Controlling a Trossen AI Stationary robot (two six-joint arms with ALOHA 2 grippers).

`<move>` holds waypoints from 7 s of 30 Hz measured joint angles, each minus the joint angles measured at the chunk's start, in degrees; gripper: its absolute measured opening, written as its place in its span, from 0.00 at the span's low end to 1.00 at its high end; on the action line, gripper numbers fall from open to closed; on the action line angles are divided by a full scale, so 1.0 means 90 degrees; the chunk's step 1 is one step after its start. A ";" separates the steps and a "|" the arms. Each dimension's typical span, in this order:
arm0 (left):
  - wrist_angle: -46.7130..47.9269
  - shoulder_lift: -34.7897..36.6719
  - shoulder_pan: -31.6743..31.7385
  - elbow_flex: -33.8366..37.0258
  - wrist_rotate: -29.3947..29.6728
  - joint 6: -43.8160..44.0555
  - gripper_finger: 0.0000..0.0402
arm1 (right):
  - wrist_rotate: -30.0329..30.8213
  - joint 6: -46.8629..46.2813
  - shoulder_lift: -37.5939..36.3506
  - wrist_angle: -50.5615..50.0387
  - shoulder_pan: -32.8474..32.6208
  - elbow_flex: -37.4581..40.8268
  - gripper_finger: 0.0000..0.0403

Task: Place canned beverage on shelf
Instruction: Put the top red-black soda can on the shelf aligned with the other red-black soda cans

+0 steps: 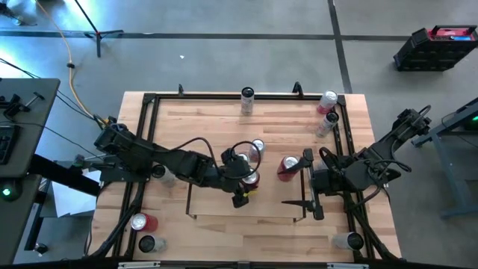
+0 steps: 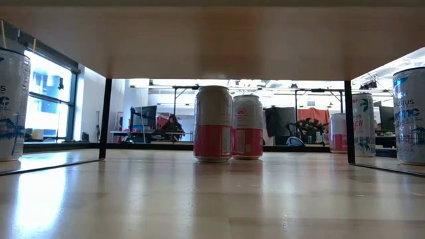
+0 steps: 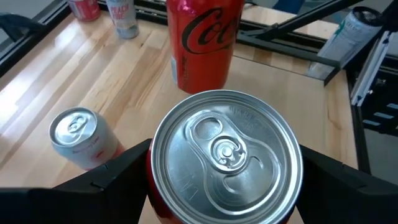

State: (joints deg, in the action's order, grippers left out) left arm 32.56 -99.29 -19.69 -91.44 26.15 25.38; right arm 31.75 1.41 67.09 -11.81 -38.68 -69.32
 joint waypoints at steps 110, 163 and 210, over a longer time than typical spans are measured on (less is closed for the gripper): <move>-0.3585 -0.0227 -0.0212 0.2001 -0.0434 -0.2124 0.72 | 0.0206 -0.0993 0.0002 -0.1138 0.0085 0.0000 0.85; -0.5166 -0.0811 -0.0298 0.1904 -0.0852 -0.2462 0.54 | -0.0604 -0.2540 0.0729 -0.2941 -0.0459 -0.0750 0.85; -0.3351 0.0445 -0.0477 0.1904 -0.0507 -0.3008 0.54 | 0.0589 -0.1523 0.1161 -0.3280 -0.0476 -0.0741 0.85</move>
State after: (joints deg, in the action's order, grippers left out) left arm 2.40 -95.28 -23.99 -74.30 21.59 -1.69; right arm 37.05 -12.30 77.54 -41.34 -42.96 -75.99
